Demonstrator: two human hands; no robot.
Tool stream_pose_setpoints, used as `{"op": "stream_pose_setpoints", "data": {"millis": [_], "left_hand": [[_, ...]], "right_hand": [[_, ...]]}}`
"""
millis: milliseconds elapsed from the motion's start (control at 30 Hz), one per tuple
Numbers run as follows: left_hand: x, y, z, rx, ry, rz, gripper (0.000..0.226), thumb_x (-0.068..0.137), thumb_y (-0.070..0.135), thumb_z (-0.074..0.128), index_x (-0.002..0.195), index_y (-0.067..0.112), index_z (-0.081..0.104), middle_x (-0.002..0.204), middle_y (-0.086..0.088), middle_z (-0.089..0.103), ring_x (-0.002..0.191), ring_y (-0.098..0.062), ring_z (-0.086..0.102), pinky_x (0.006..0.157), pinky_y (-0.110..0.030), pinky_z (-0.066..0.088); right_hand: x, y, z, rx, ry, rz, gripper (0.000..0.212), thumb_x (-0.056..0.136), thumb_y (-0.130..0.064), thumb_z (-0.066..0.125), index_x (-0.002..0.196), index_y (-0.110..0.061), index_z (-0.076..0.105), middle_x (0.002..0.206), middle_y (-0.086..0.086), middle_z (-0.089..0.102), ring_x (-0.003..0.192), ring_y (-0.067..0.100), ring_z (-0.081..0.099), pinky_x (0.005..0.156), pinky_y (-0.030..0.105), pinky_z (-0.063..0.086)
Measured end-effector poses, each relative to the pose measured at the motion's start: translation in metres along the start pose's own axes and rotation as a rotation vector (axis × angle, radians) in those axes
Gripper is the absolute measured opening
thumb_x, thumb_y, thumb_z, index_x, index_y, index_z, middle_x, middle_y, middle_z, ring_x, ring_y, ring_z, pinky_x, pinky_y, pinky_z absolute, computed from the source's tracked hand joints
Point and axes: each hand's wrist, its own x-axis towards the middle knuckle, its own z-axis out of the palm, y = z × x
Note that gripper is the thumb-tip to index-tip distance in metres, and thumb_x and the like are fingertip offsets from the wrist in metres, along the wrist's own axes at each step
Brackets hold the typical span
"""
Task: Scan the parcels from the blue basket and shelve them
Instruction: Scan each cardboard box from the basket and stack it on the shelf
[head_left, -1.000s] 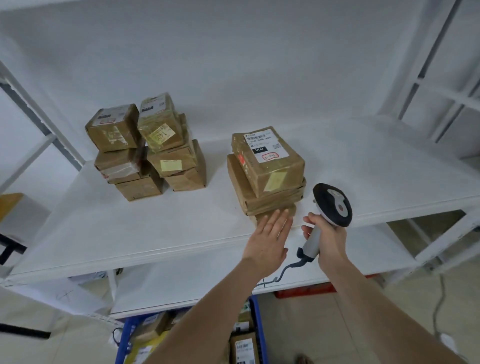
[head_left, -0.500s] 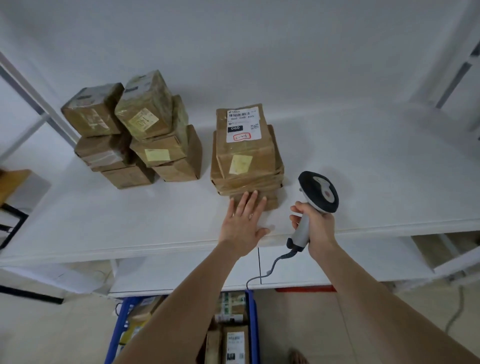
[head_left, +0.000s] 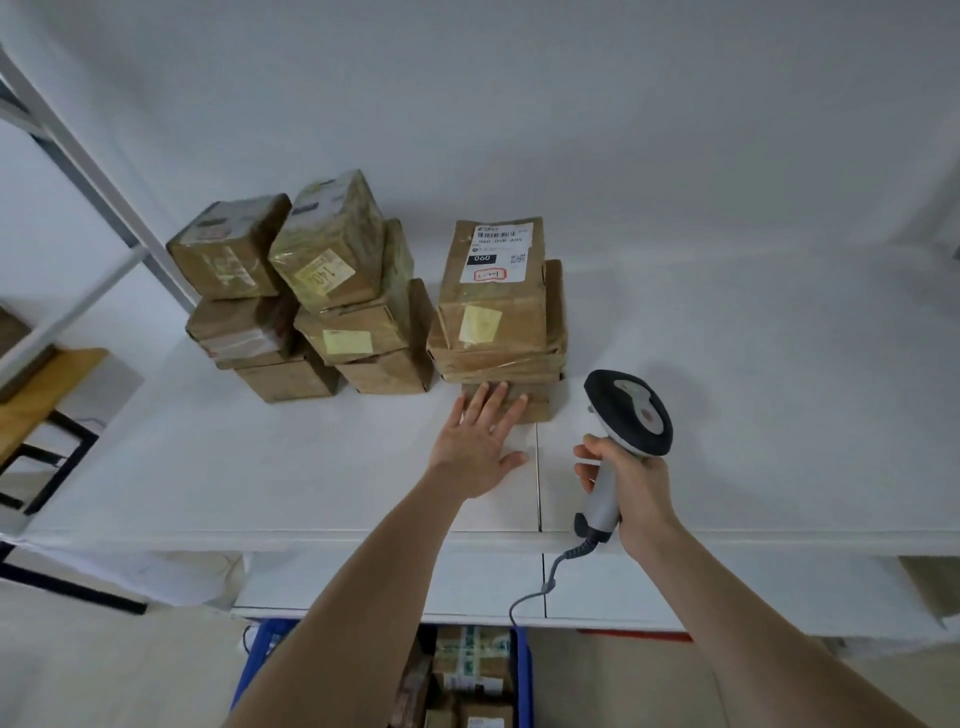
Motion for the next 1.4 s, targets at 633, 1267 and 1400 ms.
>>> {"op": "stream_pose_setpoints", "data": {"millis": [633, 1267, 1400], "left_hand": [[0.065, -0.057, 0.008, -0.061, 0.033, -0.143, 0.071, 0.096, 0.062, 0.017, 0.15, 0.031, -0.017, 0.159, -0.003, -0.018, 0.147, -0.024, -0.015, 0.118, -0.043, -0.006], [-0.013, -0.107, -0.008, -1.223, 0.393, -0.702, 0.1, 0.091, 0.012, 0.059, 0.148, 0.011, -0.024, 0.159, -0.011, -0.015, 0.146, -0.03, 0.01, 0.106, -0.035, 0.033], [-0.006, -0.115, -0.012, -1.176, 0.344, -0.684, 0.101, 0.092, 0.015, 0.059, 0.147, 0.012, -0.025, 0.16, -0.011, -0.013, 0.142, -0.032, 0.025, 0.097, -0.031, 0.038]], "right_hand": [[0.022, 0.01, 0.03, -0.123, -0.089, 0.038, 0.006, 0.079, -0.002, 0.071, 0.084, -0.001, 0.067, 0.074, 0.013, 0.07, 0.064, 0.022, 0.061, 0.062, 0.029, 0.051], [-0.014, 0.037, 0.106, -0.123, -0.175, 0.067, 0.002, 0.081, -0.004, 0.07, 0.081, -0.003, 0.068, 0.076, 0.01, 0.07, 0.06, 0.018, 0.061, 0.061, 0.026, 0.05], [-0.01, 0.038, 0.11, -0.131, -0.168, 0.067, 0.003, 0.081, -0.004, 0.07, 0.081, -0.003, 0.067, 0.075, 0.011, 0.07, 0.061, 0.019, 0.06, 0.061, 0.027, 0.05]]}}
